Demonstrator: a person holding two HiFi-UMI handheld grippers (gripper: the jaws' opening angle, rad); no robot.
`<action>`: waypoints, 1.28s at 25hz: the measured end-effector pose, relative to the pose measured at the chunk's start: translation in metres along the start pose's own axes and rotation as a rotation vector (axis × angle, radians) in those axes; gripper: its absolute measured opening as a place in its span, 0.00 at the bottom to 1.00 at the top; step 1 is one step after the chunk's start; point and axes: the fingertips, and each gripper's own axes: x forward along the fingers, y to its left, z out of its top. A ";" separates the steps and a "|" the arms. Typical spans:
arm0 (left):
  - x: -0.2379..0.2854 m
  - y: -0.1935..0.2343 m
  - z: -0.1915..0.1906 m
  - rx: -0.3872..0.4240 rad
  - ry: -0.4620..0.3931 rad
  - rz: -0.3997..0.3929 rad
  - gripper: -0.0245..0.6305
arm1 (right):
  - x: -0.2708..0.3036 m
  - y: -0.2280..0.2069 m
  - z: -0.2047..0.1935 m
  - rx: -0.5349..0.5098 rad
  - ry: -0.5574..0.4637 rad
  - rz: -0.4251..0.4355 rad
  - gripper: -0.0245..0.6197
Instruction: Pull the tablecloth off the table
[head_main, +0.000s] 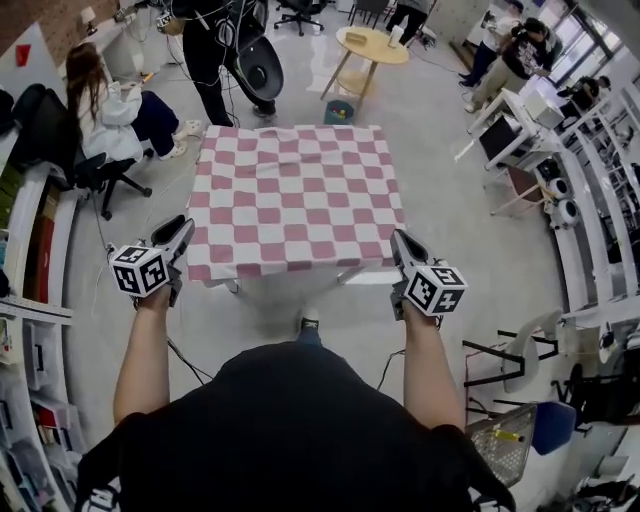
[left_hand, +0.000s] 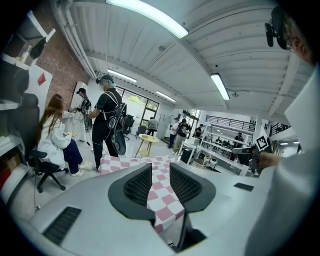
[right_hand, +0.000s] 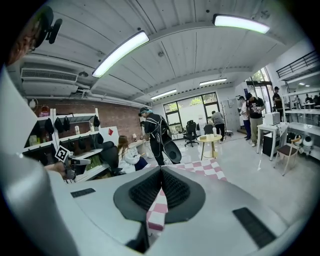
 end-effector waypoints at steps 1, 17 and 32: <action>0.002 0.002 0.002 0.001 0.000 0.009 0.24 | 0.006 -0.003 0.002 -0.001 0.000 0.009 0.07; 0.104 0.014 0.024 -0.033 0.013 0.093 0.24 | 0.115 -0.089 0.026 -0.013 0.075 0.093 0.07; 0.189 0.017 0.051 -0.058 0.010 0.174 0.24 | 0.207 -0.159 0.062 -0.029 0.115 0.193 0.07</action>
